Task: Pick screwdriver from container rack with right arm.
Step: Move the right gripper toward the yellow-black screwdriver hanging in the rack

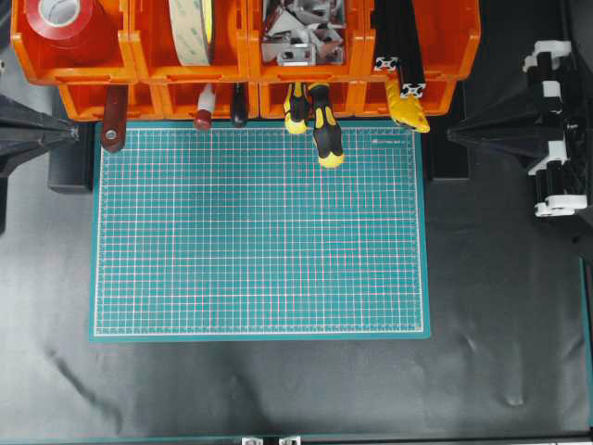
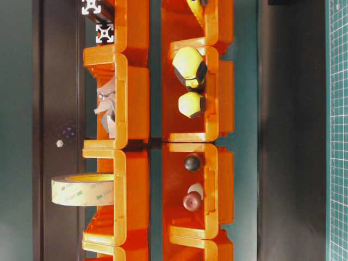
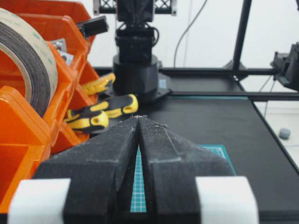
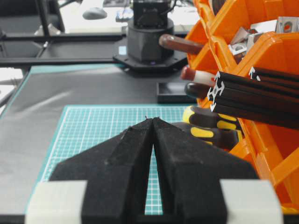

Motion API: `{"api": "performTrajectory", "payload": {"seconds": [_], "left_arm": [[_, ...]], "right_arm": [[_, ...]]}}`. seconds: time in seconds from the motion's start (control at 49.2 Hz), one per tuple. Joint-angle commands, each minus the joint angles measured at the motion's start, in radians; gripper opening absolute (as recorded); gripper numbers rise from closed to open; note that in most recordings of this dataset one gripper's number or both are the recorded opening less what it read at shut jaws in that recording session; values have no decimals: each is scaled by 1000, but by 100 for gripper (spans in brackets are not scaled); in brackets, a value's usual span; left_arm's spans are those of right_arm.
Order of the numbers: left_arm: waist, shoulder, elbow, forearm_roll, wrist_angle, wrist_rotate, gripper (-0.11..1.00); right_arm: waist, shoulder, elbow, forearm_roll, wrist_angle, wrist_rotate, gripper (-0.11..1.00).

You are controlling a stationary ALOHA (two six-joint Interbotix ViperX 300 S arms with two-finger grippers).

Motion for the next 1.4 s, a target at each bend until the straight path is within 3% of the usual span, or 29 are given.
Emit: {"api": "performTrajectory", "payload": {"seconds": [0.0, 0.081, 0.163, 0.325, 0.549, 0.813, 1.016, 1.179, 1.26, 1.382], "left_arm": [[-2, 15, -26, 28, 2, -26, 6], [-2, 21, -55, 29, 12, -48, 1], [-2, 23, -80, 29, 26, -54, 0], [-9, 17, -126, 29, 101, -54, 0], [-32, 14, -155, 29, 206, -54, 0], [-37, -20, -156, 29, 224, -55, 0], [-37, -40, -160, 29, 225, -55, 0], [-40, -41, -158, 29, 227, -55, 0], [-40, -40, -158, 29, 233, -57, 0], [-43, -40, -158, 29, 238, -57, 0]], "right_arm": [[-3, 14, -12, 9, -9, 21, 2], [0, 29, -26, 11, 5, 32, 9], [5, 55, -61, 11, 29, 60, 0], [40, 124, -161, 11, 106, 94, 0], [110, 252, -357, 6, 339, 104, 0], [184, 443, -607, -92, 588, 103, 0], [239, 597, -713, -252, 690, 107, 0], [296, 703, -799, -380, 885, 126, 0], [339, 744, -845, -494, 1019, 138, 0], [425, 798, -897, -744, 1195, 235, 0]]}}
